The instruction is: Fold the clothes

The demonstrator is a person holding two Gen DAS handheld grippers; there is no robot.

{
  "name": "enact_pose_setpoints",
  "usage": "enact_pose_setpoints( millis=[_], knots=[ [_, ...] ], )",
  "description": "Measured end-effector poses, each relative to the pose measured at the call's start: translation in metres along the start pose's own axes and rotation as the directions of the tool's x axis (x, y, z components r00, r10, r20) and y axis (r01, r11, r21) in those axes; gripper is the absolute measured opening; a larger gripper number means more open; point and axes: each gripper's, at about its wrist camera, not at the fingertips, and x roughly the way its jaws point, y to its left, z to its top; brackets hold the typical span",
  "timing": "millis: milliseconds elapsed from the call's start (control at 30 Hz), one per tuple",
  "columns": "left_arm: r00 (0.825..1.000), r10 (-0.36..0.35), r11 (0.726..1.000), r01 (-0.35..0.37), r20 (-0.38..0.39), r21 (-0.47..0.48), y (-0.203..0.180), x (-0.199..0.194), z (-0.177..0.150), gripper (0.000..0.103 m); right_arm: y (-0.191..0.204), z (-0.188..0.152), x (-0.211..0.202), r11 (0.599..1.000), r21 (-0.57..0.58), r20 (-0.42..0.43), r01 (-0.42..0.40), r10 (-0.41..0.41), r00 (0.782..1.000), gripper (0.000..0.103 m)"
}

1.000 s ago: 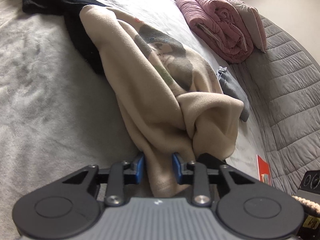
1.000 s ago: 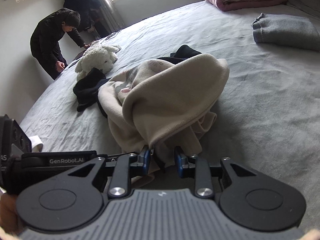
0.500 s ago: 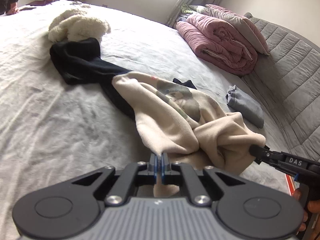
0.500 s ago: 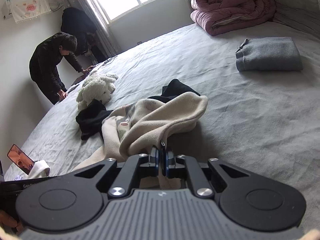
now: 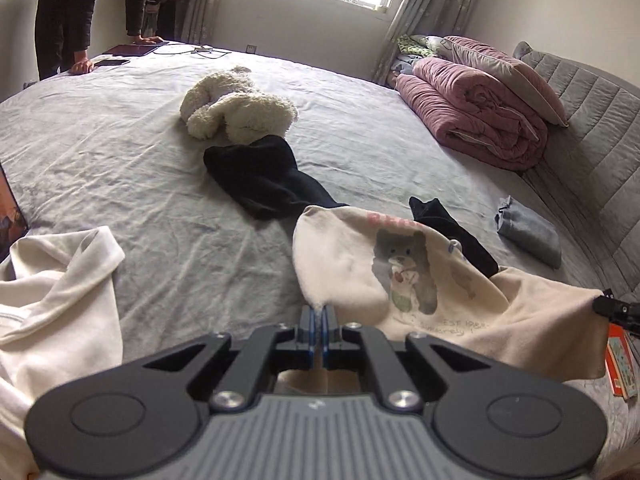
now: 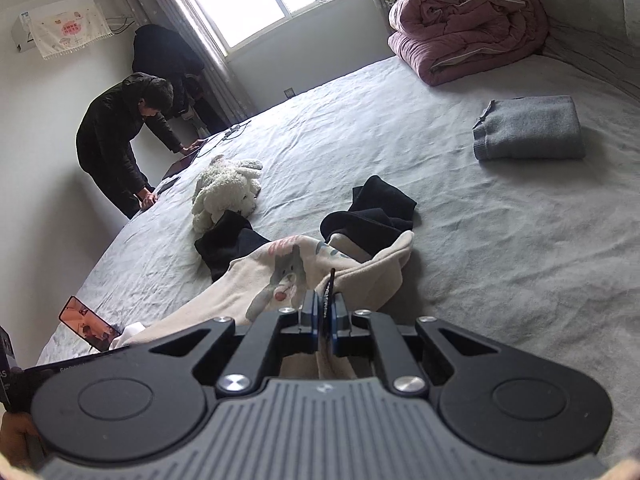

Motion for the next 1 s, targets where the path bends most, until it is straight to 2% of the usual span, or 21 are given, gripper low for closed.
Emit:
enact_pose_setpoints(
  millis=[233, 433, 533, 567, 600, 633, 667, 700, 733, 1000],
  knots=[
    [0.997, -0.019, 0.996, 0.026, -0.081, 0.082, 0.006, -0.012, -0.024, 0.003, -0.005, -0.027, -0.005, 0.998, -0.035, -0.079, 0.058, -0.060, 0.995, 0.009],
    [0.987, 0.013, 0.990, 0.010, -0.160, 0.143, 0.010, 0.002, -0.047, 0.003, -0.016, -0.045, 0.012, 0.993, -0.039, -0.145, 0.112, -0.117, 0.983, 0.009],
    [0.979, 0.013, 0.990, 0.015, -0.202, 0.140, 0.016, 0.012, -0.051, 0.004, -0.019, -0.047, 0.019, 0.991, -0.044, -0.163, 0.129, -0.135, 0.977, 0.011],
    [0.978, 0.007, 0.991, 0.021, -0.210, 0.129, 0.018, 0.015, -0.050, 0.013, -0.019, -0.046, 0.019, 0.990, -0.046, -0.162, 0.132, -0.138, 0.977, 0.014],
    [0.977, -0.003, 0.993, 0.028, -0.213, 0.116, 0.020, 0.017, -0.048, 0.029, -0.019, -0.045, 0.021, 0.990, -0.051, -0.162, 0.135, -0.141, 0.977, 0.015],
    [0.977, -0.012, 0.994, 0.034, -0.213, 0.099, 0.022, 0.019, -0.046, 0.039, -0.019, -0.043, 0.022, 0.989, -0.057, -0.161, 0.137, -0.145, 0.976, 0.016],
    [0.977, -0.019, 0.996, 0.038, -0.210, 0.086, 0.023, 0.021, -0.043, 0.050, -0.019, -0.040, 0.024, 0.988, -0.064, -0.160, 0.141, -0.150, 0.976, 0.022],
    [0.978, -0.019, 0.996, 0.037, -0.206, 0.080, 0.023, 0.024, -0.040, 0.050, -0.019, -0.037, 0.026, 0.987, -0.070, -0.155, 0.148, -0.157, 0.975, 0.028],
    [0.979, -0.017, 0.996, 0.033, -0.203, 0.077, 0.023, 0.028, -0.036, 0.050, -0.018, -0.034, 0.027, 0.985, -0.076, -0.150, 0.153, -0.163, 0.975, 0.042],
    [0.985, -0.027, 1.000, 0.029, -0.168, 0.010, 0.018, 0.073, 0.004, 0.054, -0.015, -0.006, 0.061, 0.972, -0.138, -0.136, 0.188, -0.207, 0.969, 0.045]
  ],
)
